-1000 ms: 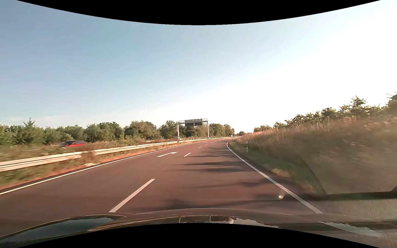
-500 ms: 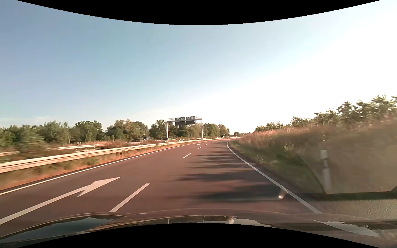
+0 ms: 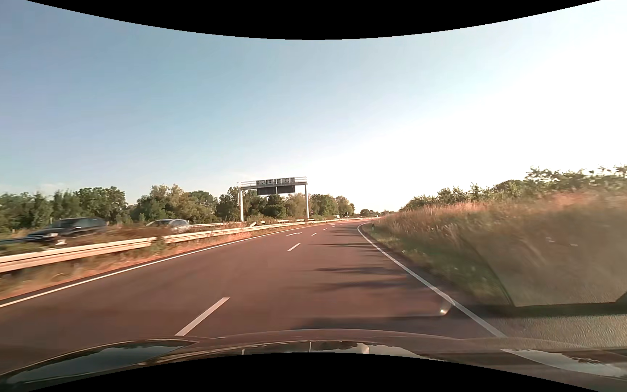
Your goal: Follow the waypoints while adhering to traffic rules and regulations
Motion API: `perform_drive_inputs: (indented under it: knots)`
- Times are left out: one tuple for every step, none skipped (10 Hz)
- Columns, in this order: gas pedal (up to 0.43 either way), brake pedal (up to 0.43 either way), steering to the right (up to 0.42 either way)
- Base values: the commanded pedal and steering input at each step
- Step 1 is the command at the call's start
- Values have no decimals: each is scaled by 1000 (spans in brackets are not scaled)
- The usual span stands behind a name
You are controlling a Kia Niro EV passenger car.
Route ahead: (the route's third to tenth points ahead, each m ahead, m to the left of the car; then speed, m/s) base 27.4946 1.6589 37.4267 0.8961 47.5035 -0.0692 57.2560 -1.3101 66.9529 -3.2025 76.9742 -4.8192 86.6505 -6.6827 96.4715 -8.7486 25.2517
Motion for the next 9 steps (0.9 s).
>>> perform_drive_inputs:
  knots:
    - [228,0,15]
    - [228,0,15]
    - [228,0,15]
    - [228,0,15]
    - [228,0,15]
    - [228,0,15]
    - [228,0,15]
    - [228,0,15]
    - [228,0,15]
